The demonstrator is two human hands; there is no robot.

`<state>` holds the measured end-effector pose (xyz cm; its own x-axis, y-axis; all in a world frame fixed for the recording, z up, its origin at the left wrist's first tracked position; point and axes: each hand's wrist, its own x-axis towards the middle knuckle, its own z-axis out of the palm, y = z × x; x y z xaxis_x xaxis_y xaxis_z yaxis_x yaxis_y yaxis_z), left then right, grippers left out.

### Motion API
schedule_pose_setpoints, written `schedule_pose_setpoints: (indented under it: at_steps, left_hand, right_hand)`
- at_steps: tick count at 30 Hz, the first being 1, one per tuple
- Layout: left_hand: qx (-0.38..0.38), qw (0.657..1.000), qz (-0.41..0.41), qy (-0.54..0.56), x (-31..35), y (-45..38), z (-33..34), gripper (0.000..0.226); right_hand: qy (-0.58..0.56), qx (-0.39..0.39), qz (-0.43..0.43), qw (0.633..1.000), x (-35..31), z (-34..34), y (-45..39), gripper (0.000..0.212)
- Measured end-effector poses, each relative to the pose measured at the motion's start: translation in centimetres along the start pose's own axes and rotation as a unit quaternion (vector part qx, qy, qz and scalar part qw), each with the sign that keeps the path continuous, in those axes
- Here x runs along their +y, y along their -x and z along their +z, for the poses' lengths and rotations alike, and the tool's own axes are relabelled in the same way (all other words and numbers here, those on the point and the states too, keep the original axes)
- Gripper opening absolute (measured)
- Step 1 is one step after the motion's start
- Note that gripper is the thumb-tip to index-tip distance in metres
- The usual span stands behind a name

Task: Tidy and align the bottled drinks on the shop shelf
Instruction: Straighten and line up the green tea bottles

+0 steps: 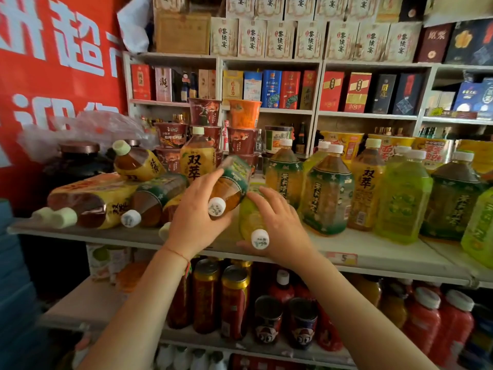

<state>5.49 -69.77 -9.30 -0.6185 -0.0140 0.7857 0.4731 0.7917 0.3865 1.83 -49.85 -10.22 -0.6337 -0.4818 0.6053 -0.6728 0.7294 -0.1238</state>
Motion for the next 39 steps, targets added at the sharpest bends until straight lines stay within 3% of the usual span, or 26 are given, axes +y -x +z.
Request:
schedule_pose_setpoints:
  at_steps: [10,15,21,27,30,37,39]
  left_hand:
    - [-0.035,0.997,0.021,-0.071,-1.7,-1.2,0.1,0.08]
    - [-0.028,0.993,0.037,-0.105,-1.9,-1.1,0.7,0.073]
    - [-0.073,0.982,0.074,-0.158,-1.5,-0.6,1.9,0.067]
    - [-0.089,0.982,0.113,-0.122,-0.9,0.0,3.2,0.065]
    - [-0.114,0.985,0.107,-0.075,-1.1,0.1,3.7,0.07]
    - [-0.125,0.985,0.104,-0.066,-1.4,0.3,4.4,0.072]
    - [-0.119,0.985,0.103,-0.071,-1.4,0.3,4.4,0.072]
  right_hand:
    - [0.081,-0.013,0.013,0.997,-0.9,-0.9,0.0,0.105]
    - [0.003,0.072,0.079,0.994,-0.8,-1.2,0.7,0.087]
    - [-0.064,0.174,0.142,0.972,-0.4,-3.0,0.0,0.07]
    - [-0.12,0.216,0.202,0.948,-1.2,-6.4,-2.2,0.033]
    - [-0.142,0.236,0.264,0.925,-1.3,-8.0,-4.1,0.046]
    - [-0.026,0.262,0.28,0.923,-0.2,-6.4,-6.7,0.034]
    - [0.033,0.279,0.265,0.922,0.4,-5.0,-6.5,0.042]
